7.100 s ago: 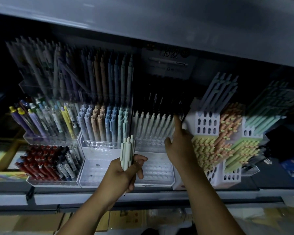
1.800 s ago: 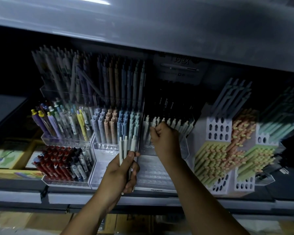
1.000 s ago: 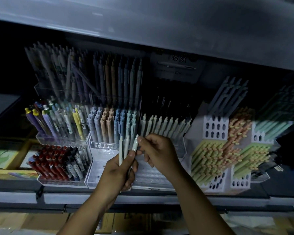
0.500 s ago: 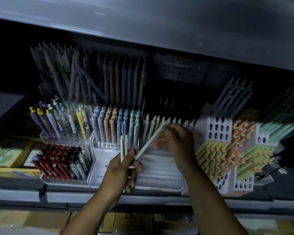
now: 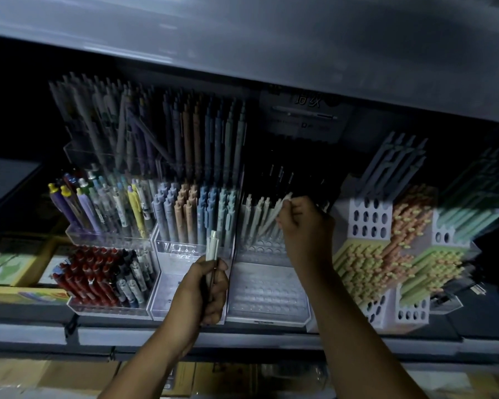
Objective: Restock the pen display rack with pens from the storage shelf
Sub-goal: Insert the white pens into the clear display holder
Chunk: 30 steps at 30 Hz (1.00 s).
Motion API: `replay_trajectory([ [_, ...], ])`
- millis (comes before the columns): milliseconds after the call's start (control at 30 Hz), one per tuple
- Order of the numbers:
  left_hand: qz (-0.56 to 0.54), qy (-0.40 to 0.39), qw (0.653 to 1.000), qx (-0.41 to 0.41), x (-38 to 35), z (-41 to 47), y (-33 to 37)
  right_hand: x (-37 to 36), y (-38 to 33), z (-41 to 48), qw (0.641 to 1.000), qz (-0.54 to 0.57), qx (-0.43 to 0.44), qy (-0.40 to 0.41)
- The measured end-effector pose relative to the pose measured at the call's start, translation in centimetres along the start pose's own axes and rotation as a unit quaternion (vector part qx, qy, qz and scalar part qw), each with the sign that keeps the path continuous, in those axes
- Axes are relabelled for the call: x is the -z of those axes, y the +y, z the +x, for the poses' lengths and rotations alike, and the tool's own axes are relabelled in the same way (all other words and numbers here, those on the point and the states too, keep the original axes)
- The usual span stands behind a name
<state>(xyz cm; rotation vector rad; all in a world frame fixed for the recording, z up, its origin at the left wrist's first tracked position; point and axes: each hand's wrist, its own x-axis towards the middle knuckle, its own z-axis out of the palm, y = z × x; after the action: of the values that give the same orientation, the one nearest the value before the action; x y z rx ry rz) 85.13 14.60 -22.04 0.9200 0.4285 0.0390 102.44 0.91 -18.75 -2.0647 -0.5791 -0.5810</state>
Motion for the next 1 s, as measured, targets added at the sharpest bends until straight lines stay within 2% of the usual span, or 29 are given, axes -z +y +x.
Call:
replay_trajectory([
  [100, 0.004, -0.005, 1.000, -0.001, 0.0, -0.1, -0.1, -0.3, 0.1, 0.2, 0.999, -0.042, 0.023, -0.015],
  [267, 0.059, -0.002, 0.998, -0.032, -0.6, -0.5, 0.2, -1.9, 0.5, -1.1, 0.993, -0.077, 0.014, -0.089],
  [633, 0.028, 0.013, 0.996, -0.078, -1.3, -0.6, 0.1, -1.9, -0.3, -1.4, 0.992, -0.089, -0.001, -0.091],
  [733, 0.033, 0.015, 0.995, -0.093, -1.4, -0.7, -0.1, -1.8, -0.4, -1.6, 0.991, -0.071, -0.038, -0.103],
  [800, 0.047, 0.018, 0.995, -0.086, -1.3, -0.7, -0.1, -1.4, -1.0, -2.2, 0.990, -0.058, -0.090, -0.090],
  [867, 0.065, 0.016, 0.994, -0.083, -1.3, -0.8, 0.0, -1.1, -1.8, -3.1, 0.991, -0.030, -0.102, -0.081],
  [933, 0.075, 0.015, 0.993, -0.089, -1.2, -0.7, 0.0, -0.8, -2.5, -3.8, 0.986, 0.020, -0.096, -0.136],
  [1000, 0.094, 0.017, 0.991, -0.094, -1.1, -0.6, -0.1, -0.5, -3.3, -4.1, 0.958, 0.120, -0.107, -0.238],
])
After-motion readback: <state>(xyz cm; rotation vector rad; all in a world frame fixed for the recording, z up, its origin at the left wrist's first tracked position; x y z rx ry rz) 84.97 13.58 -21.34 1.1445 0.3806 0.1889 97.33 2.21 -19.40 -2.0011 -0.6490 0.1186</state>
